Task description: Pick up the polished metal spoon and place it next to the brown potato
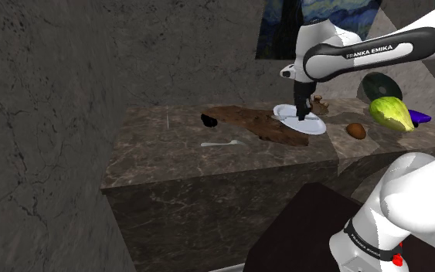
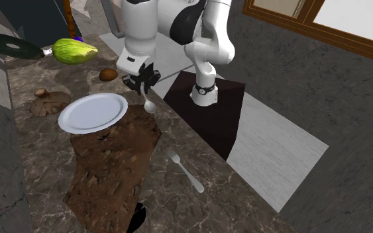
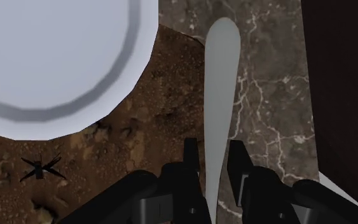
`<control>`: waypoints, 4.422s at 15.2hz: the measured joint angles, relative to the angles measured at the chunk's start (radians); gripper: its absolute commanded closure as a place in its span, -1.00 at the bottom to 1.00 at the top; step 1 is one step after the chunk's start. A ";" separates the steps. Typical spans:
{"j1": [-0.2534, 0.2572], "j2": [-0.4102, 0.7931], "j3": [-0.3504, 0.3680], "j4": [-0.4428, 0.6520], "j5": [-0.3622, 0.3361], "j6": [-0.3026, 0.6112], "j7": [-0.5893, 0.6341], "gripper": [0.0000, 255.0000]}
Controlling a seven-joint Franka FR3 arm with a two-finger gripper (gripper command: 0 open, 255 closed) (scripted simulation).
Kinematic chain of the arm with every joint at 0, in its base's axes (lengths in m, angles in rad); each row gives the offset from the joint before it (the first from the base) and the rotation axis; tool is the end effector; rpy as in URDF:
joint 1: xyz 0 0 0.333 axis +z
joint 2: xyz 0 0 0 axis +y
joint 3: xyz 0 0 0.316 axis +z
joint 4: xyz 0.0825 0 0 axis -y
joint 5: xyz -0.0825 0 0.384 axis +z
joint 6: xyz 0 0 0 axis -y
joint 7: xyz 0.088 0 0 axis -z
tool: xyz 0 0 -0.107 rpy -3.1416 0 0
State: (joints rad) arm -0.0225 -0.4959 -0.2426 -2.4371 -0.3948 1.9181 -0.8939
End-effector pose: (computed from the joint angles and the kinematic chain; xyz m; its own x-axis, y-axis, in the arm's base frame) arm 0.3779 -0.1362 0.4752 0.6890 0.6900 -0.2218 0.7216 -0.6816 0.1214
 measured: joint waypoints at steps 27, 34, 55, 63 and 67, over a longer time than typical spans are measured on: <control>-0.159 0.246 -0.609 0.260 -0.051 0.228 -0.720 1.00; -0.169 0.554 -0.803 0.469 0.269 0.284 -1.072 1.00; -0.468 0.929 -0.675 0.592 0.691 0.409 -1.413 1.00; -0.500 0.978 -0.631 0.550 0.745 0.492 -1.443 1.00; -0.509 0.990 -0.620 0.549 0.757 0.503 -1.447 1.00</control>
State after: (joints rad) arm -0.5310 0.4945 -0.8627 -1.8880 0.3617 2.4209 -2.3410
